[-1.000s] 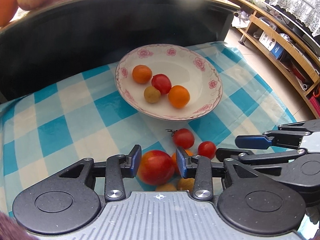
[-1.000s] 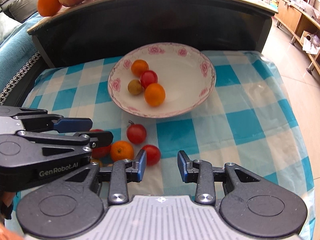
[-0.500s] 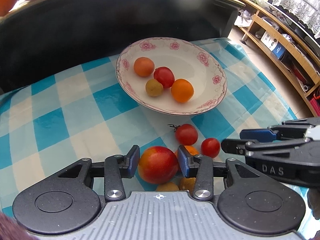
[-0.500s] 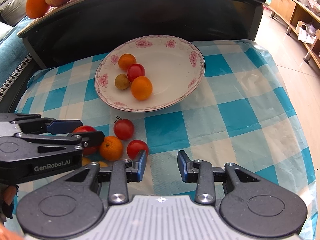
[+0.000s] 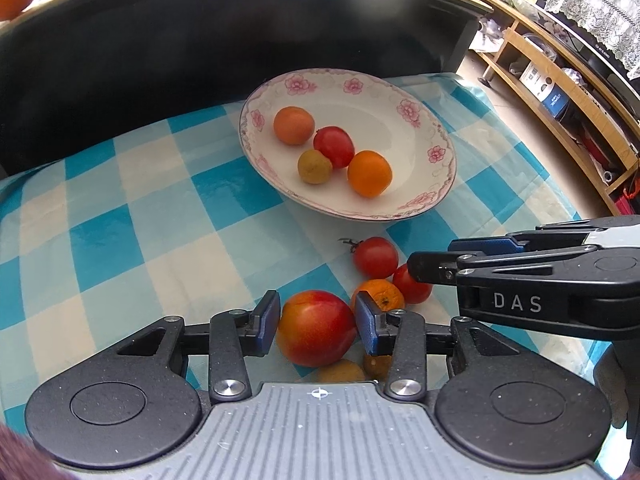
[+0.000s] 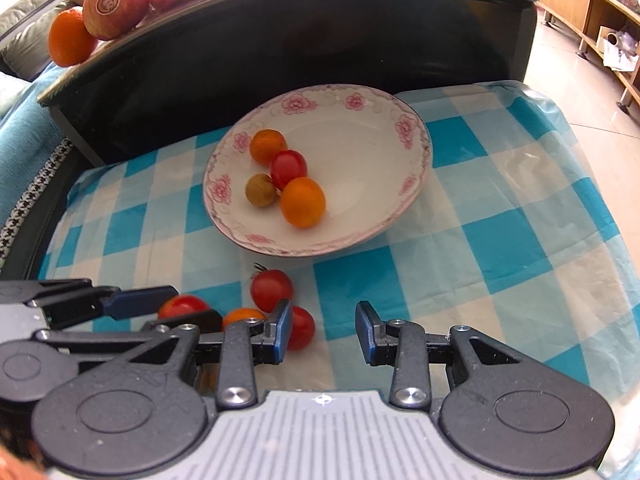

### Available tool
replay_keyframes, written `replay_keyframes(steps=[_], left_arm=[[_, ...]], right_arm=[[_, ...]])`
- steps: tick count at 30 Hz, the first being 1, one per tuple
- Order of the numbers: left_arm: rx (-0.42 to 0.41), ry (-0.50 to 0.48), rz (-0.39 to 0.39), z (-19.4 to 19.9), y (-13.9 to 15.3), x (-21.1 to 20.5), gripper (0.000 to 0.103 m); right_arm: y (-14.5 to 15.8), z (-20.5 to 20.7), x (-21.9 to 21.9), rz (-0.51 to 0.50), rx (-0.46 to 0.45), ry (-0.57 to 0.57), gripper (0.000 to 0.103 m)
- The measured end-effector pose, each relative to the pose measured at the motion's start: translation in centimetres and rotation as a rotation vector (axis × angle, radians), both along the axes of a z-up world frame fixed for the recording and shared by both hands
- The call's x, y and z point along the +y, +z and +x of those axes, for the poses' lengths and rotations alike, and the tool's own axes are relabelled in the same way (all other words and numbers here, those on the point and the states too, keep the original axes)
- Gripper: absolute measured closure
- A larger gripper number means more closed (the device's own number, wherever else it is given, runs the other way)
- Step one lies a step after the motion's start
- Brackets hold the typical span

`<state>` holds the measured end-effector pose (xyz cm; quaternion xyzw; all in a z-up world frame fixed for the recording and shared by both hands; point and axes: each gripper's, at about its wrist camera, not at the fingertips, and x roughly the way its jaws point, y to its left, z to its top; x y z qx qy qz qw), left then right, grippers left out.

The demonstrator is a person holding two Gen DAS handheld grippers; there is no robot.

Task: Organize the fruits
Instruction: 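Grasp the large red-yellow fruit with the left tool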

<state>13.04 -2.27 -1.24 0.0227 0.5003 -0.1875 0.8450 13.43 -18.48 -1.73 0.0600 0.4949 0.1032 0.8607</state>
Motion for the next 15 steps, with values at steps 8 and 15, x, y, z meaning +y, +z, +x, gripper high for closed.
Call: replay_keyframes(steps=[8,15], left_arm=[[0.009,0.003,0.001,-0.07,-0.19,0.40,0.051],[0.015,0.002,0.013,-0.03,-0.42,0.44,0.051]], right_arm=[[-0.66,0.59,0.29,0.058,0.032,0.004,0.065],[-0.95,0.87,0.55,0.075,0.054,0.013,0.065]])
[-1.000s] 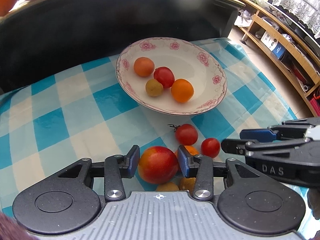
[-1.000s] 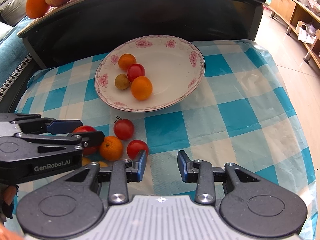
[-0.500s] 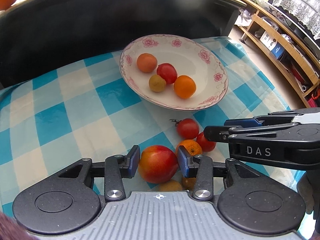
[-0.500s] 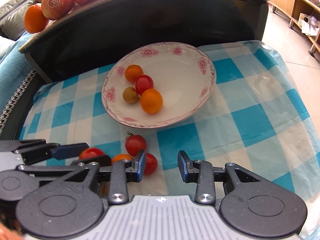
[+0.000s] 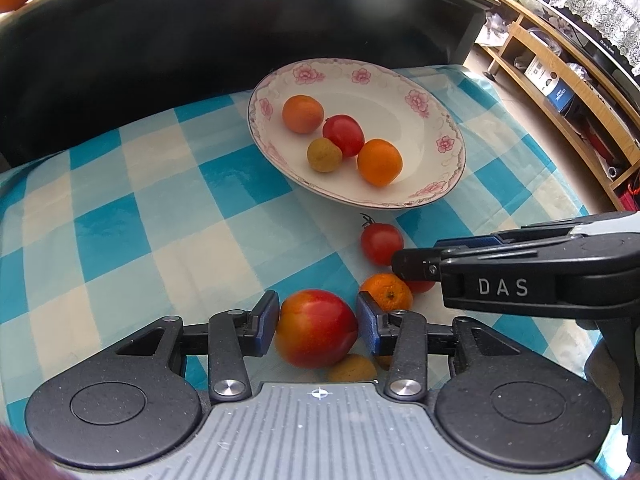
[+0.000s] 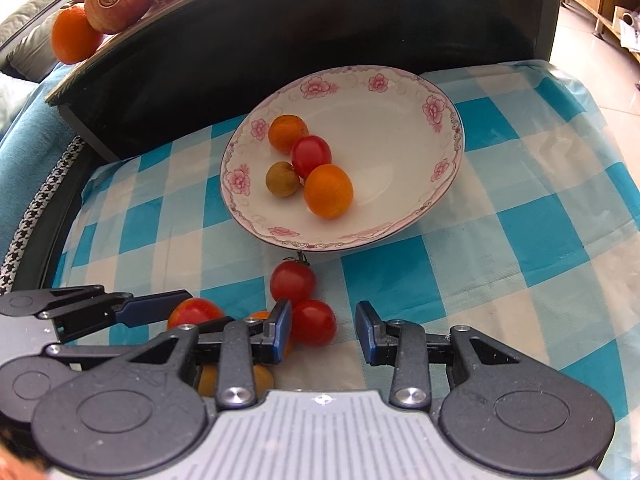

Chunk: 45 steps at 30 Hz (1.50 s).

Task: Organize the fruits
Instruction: 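Grasp the large red-yellow fruit with the left tool, then grasp a red cherry tomato with the right tool while the left holds the red fruit, then carry the red fruit and cherry tomato in both tools over the bowl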

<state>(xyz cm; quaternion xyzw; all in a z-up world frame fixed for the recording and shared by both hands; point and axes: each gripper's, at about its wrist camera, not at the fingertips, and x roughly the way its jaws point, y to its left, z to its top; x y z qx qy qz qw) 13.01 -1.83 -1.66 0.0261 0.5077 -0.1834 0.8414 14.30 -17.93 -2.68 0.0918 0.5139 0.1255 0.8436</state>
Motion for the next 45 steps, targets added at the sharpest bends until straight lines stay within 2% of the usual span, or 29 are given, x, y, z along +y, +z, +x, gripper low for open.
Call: replay_keyframes(steps=[14,20,32,39,45], left_arm=[[0.015,0.009,-0.007,0.2,-0.1,0.4,0.049],[0.025,0.003,0.007,0.2,-0.6,0.2,0.049],[0.007,-0.009,0.041,-0.2,-0.8,-0.3,0.051],[0.009,-0.019,0.050,-0.4,-0.5,-0.5,0.051],[0.004,-0.020,0.052,-0.6,-0.5,-0.4,0.050]], right_arm=[[-0.4,0.5,-0.3,0.011,0.018,0.007,0.066],[-0.4,0.1,0.6,-0.084,0.007,0.049,0.071],[-0.5,-0.5,0.8,-0.107,-0.005,0.083,0.073],[-0.4,-1.5,-0.6,-0.113,0.004,0.058,0.073],[0.2,-3.4,-1.0,-0.179,0.014,0.078,0.073]])
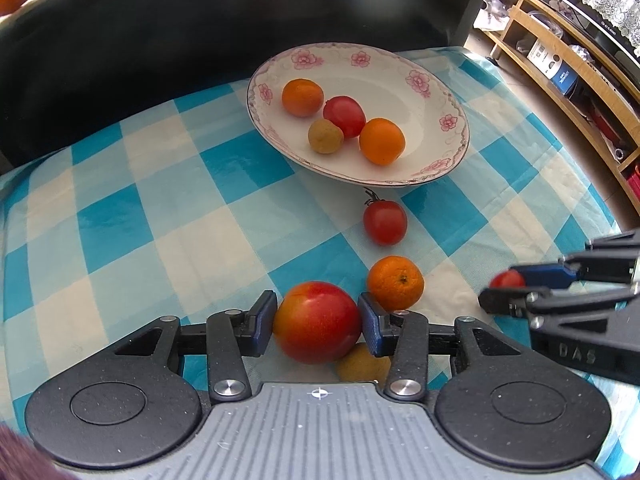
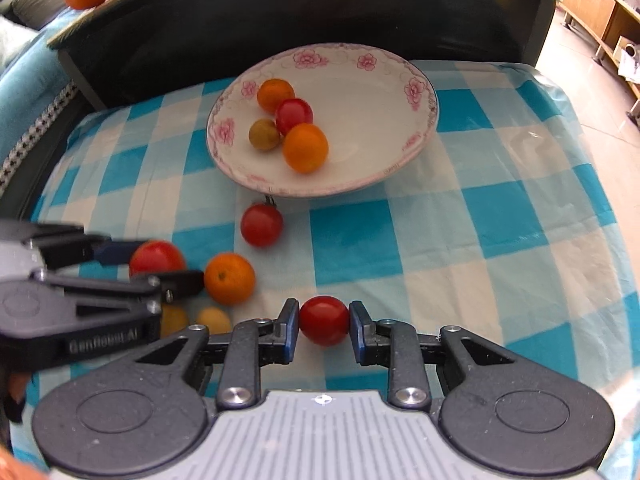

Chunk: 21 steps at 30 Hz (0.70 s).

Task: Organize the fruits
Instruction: 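Carry the red fruit and cherry tomato in both tools over the bowl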

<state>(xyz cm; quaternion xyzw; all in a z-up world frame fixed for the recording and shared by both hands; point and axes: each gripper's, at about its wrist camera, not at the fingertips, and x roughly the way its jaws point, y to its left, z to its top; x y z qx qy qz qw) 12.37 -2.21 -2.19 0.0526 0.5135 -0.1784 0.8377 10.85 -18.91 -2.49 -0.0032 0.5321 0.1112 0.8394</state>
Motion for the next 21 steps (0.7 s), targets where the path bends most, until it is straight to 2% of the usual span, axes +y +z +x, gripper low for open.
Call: replay_keyframes(steps=[3,8,21], left_arm=[[-0.001,-0.001,0.010,-0.1,-0.2,-0.2,0.050],[0.001,0.010,0.002,-0.2,-0.3,0.1,0.049],[-0.002,0.021,0.010,0.0,-0.3,0.0,0.047]], right_arm=[[-0.5,-0.7,0.0,-0.041,0.014,0.003,0.073],[-0.8,-1.2,0.1,-0.054,0.004,0.002,0.073],[-0.8,-0.9,-1.0,0.011,0.005,-0.027,0.072]])
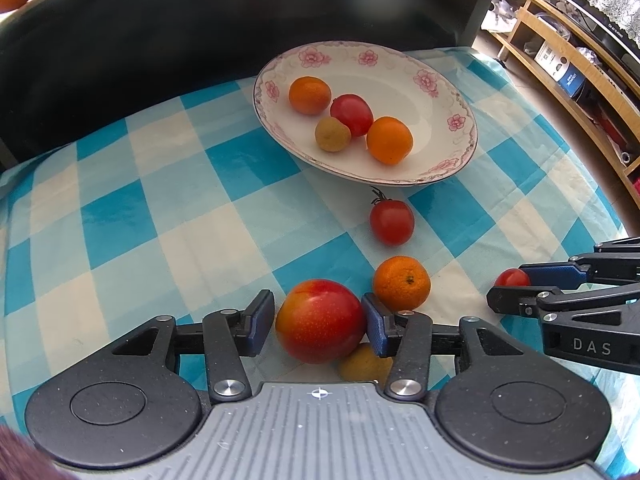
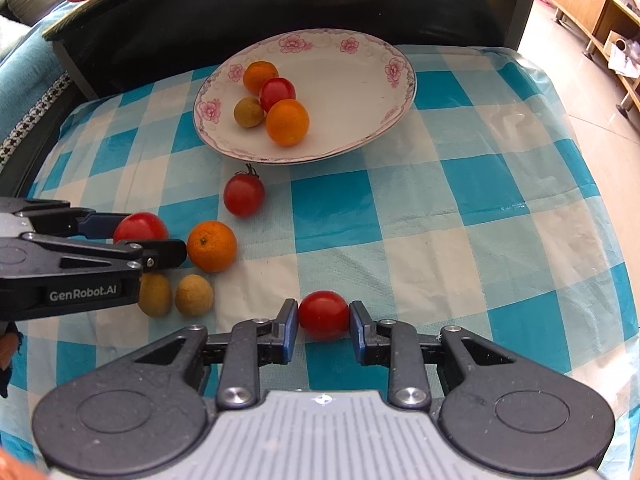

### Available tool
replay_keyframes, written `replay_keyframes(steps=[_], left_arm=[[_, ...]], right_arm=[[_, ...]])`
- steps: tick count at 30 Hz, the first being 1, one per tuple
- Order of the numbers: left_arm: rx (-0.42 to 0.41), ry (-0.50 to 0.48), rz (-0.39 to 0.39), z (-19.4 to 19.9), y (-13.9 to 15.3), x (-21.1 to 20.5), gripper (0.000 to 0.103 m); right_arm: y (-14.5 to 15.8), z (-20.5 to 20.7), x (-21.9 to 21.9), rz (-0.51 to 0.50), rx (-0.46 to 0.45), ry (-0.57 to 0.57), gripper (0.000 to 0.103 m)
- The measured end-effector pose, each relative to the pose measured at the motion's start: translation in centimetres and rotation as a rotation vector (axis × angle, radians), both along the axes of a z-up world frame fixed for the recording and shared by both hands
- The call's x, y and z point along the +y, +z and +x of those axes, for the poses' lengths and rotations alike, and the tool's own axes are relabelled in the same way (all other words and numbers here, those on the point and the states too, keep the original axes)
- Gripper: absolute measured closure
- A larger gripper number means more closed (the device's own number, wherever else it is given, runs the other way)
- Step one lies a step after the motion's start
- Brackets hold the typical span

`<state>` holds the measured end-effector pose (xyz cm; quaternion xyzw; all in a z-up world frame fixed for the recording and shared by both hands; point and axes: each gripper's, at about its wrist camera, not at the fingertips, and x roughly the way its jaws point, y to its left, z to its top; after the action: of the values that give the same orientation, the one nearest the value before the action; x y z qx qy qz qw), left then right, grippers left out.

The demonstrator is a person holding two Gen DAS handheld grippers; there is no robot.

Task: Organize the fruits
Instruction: 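Carry the red fruit and cherry tomato in both tools over the bowl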

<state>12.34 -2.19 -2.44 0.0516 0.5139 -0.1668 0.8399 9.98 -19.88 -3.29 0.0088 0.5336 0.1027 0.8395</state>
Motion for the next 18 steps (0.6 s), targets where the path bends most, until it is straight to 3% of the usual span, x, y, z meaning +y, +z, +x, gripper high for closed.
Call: replay_keyframes(steps=[3,18], left_arm=[[-0.003,-0.003,0.008,0.0,0.0,-0.2,0.050],[-0.024,0.002,0.009,-0.8,0.8,0.1,0.051]], right_arm=[[0.0,0.0,-0.1,0.002,-0.001,-0.007,0.069],[0.9,-0.5,0.6,-0.051,-0.063,0.018,0.072]])
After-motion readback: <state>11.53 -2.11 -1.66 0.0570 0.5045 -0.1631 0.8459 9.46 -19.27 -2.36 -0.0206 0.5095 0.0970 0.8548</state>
